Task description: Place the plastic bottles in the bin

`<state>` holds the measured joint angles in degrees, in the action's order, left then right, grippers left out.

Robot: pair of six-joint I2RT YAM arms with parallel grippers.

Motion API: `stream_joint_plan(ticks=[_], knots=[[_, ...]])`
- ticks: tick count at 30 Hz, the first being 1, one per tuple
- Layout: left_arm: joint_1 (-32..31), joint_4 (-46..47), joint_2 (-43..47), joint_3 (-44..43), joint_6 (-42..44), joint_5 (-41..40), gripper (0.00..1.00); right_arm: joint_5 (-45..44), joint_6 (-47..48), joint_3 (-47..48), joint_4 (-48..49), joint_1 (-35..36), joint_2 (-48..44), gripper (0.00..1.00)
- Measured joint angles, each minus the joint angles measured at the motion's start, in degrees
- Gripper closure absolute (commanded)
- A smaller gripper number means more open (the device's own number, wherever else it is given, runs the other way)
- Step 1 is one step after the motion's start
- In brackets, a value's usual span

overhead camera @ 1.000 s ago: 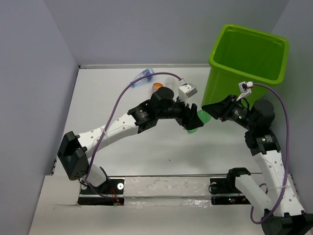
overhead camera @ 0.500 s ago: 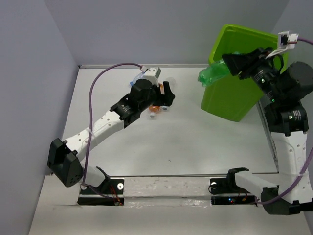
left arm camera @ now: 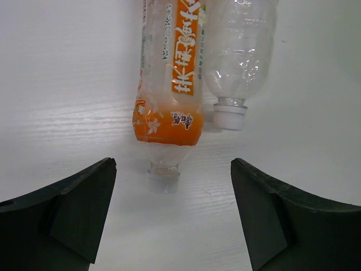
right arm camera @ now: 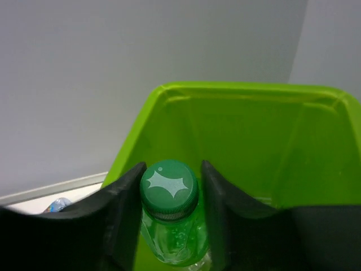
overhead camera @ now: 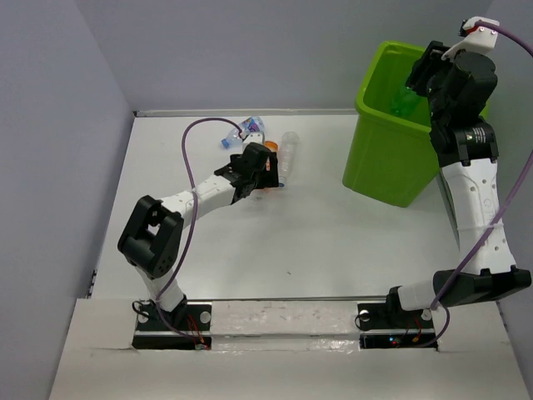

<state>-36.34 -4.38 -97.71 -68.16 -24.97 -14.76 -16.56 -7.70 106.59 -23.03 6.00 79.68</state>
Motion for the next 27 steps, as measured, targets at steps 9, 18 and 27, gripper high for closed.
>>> stream_joint_plan(ticks=[9,18,27], knots=[[1.92,0.59,-2.08,-1.51,0.07,-2.14,0.08,-2.21,2.78,-0.26,-1.64,-0.11,-2.03,0.02],[4.74,1.31,-10.69,-7.19,1.33,1.29,0.11,14.78,-3.61,-3.72,-2.05,1.49,-12.33,0.08],[6.10,1.53,-14.67,-11.56,1.62,2.75,0.14,18.01,-2.38,-3.19,-2.64,22.82,-4.83,0.07]])
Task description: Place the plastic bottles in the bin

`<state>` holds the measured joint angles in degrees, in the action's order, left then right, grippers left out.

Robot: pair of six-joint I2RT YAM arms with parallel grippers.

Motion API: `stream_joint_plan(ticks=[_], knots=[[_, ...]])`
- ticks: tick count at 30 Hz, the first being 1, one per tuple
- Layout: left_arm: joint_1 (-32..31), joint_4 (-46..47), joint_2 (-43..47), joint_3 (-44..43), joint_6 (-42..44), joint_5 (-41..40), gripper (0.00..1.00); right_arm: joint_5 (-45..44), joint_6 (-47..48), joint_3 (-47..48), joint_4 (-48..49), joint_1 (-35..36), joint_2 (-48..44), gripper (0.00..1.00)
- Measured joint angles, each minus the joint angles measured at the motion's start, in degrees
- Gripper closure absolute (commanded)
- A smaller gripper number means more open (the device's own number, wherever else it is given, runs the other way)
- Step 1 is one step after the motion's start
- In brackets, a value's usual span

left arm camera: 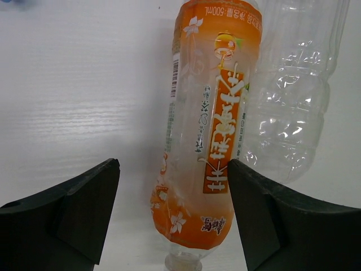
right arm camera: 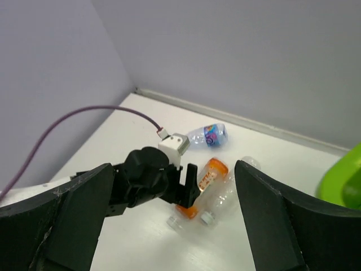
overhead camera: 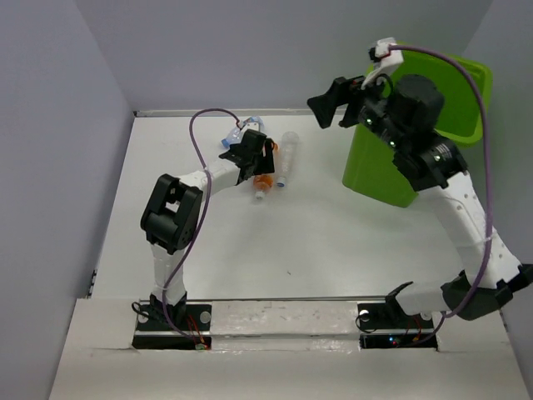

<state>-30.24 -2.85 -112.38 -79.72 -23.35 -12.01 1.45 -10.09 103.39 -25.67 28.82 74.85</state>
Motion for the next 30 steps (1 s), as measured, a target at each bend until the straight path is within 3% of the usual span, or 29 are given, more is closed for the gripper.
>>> stream_joint_plan(ticks=[10,17,23,30], knots=[[0.79,-0.02,-4.48,-0.55,0.09,1.81,0.20,-9.27,1.95,0.15,-2.23,9.16,18.27,0.01],[1.68,2.91,-4.02,1.46,-1.07,2.10,0.41,-17.09,1.03,1.90,-2.73,9.05,28.70,0.00],[2.27,8.92,2.86,13.14,-4.50,1.77,0.51,-22.32,-1.18,8.68,-2.71,8.37,39.06,0.00],[2.51,14.64,13.14,28.09,-10.23,1.92,0.51,-22.58,-5.60,17.18,-3.43,4.83,50.82,0.00]])
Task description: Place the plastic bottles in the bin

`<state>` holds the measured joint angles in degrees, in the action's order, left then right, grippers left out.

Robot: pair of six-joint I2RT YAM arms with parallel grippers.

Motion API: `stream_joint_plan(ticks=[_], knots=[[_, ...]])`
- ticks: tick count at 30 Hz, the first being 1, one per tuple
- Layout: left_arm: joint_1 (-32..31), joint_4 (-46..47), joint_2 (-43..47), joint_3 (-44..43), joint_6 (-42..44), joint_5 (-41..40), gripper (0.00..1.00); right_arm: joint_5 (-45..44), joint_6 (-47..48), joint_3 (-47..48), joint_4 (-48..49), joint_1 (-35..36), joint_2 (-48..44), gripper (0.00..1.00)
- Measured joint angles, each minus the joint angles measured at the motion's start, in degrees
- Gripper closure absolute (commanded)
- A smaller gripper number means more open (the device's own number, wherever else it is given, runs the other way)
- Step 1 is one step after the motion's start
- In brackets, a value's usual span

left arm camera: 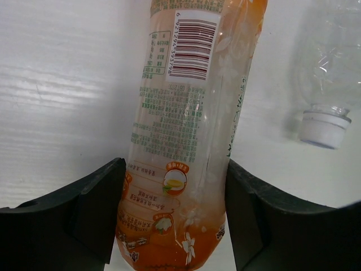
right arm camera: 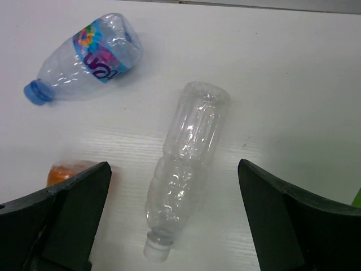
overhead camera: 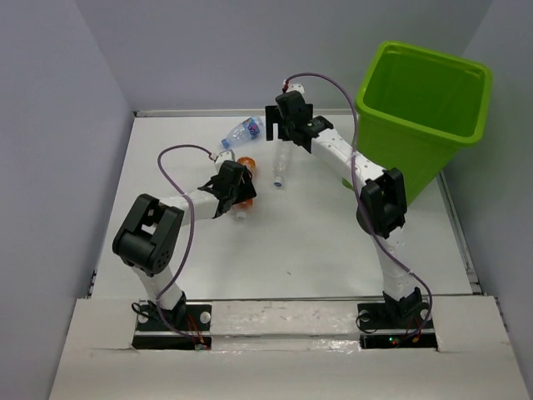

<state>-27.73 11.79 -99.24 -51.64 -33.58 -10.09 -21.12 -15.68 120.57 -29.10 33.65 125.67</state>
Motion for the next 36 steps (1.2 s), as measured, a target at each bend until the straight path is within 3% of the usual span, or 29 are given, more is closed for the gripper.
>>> stream_joint_plan(ticks=[9,19,22,23,25,31,36], knots=[[-0.39,2.75,11.63,12.59,-4.74,3.63,0.51,-0.33,-4.28,4.00,-2.84,-2.10,8.92,0.00],[-1.84,-3.87,39.04,16.24,-3.65,4.31,0.51,-0.31,-5.73,5.68,-3.98,-2.10,15.17,0.15],[-1.84,-9.03,44.74,15.34,-1.57,3.45,0.51,-0.31,-5.99,5.68,-4.17,-2.36,15.47,0.32],[-1.81,-10.91,46.31,14.80,-0.90,3.26,0.50,-0.35,-5.92,5.68,-4.11,-2.40,15.47,0.45],[-1.84,-13.94,49.09,13.31,0.63,2.93,0.50,-0.33,-5.99,5.68,-3.89,-2.49,15.47,0.53],[-1.84,-19.98,53.42,5.99,8.11,0.81,0.50,-0.66,-5.49,-0.33,-2.51,-1.81,11.04,0.62],[-1.84,-20.13,56.87,5.14,13.86,-3.91,0.50,-1.16,-1.92,-11.96,-0.70,2.38,-2.14,0.62]])
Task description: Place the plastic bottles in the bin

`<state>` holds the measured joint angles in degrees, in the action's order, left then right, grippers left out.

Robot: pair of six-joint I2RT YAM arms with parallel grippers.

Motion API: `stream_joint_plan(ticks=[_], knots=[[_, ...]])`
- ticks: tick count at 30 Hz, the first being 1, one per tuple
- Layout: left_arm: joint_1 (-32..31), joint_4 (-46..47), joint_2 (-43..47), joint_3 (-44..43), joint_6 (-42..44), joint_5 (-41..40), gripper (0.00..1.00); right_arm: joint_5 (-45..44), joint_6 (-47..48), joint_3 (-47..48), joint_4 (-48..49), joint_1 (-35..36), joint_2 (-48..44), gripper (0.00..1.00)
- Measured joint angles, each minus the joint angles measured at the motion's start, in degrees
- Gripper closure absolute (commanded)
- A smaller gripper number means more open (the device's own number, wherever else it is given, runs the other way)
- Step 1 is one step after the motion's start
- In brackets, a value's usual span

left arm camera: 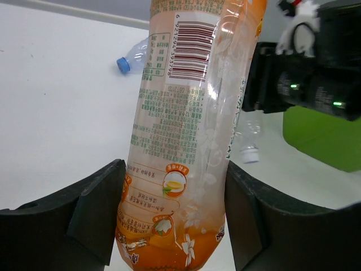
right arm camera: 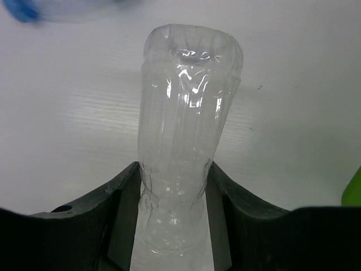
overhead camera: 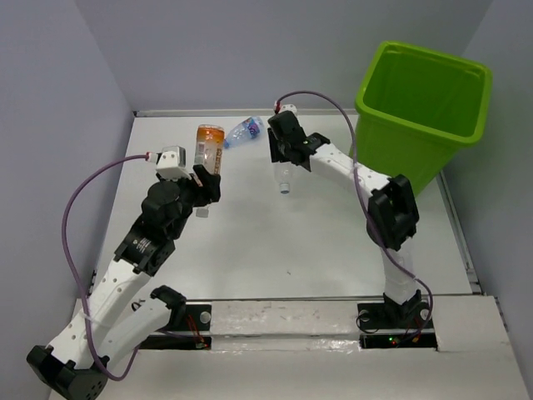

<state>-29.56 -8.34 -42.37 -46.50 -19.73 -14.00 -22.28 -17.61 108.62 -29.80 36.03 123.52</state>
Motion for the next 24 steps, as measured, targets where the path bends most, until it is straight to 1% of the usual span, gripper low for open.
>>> stream_joint_plan(ticks=[2,4,5,7,8,9,12,13,16,17,19,20,22,23,24], knots=[[0.07,0.31,0.63,0.81,1.27,-0.42,0.50,0.42,1.62,-4.07,1.75,2.45,-8.17,0.62],[0.09,0.13,0.48,1.31,2.10,-0.13,0.50,1.20,3.43,-6.08,3.78,4.61,-16.24,0.63],[0.11,0.15,0.44,1.42,2.36,0.04,0.50,1.31,5.31,-6.34,5.70,5.55,-21.64,0.63],[0.20,0.07,-0.35,1.75,2.93,0.50,0.50,0.85,7.85,-6.29,8.59,5.92,-27.76,0.63],[0.39,-0.07,-0.55,1.99,3.17,0.87,0.50,-0.42,10.49,-5.75,11.04,5.51,-32.11,0.63],[0.44,-0.11,-0.57,2.16,3.43,1.46,0.50,-1.55,12.37,-4.66,12.46,4.74,-34.60,0.63],[0.57,0.00,-0.17,2.34,4.07,3.19,0.50,-5.07,17.81,-0.31,17.51,-1.20,-39.56,0.63],[0.72,0.17,0.28,2.51,4.28,3.98,0.50,-6.03,19.12,0.68,18.86,-4.85,-40.46,0.63],[0.79,0.66,1.33,2.78,4.59,5.79,0.50,-7.54,20.26,1.11,20.13,-13.25,-40.98,0.63],[0.81,1.05,1.53,2.78,4.72,6.64,0.50,-7.58,20.22,1.03,20.00,-17.79,-40.41,0.63],[0.81,1.64,1.55,2.78,4.87,7.80,0.50,-7.78,20.13,0.35,20.02,-22.29,-39.01,0.61],[0.81,1.86,1.53,2.78,4.92,8.46,0.50,-7.74,19.67,-1.09,19.91,-24.92,-38.03,0.51],[0.81,2.38,1.49,2.78,5.01,10.01,0.50,-7.67,19.04,-3.06,19.23,-27.28,-36.72,0.31],[0.81,2.89,1.42,2.78,5.11,11.41,0.49,-7.28,17.59,-5.38,18.75,-28.41,-35.98,0.12],[0.81,3.02,1.33,2.78,5.11,12.20,0.49,-7.06,17.35,-6.45,18.29,-28.94,-35.67,0.06]])
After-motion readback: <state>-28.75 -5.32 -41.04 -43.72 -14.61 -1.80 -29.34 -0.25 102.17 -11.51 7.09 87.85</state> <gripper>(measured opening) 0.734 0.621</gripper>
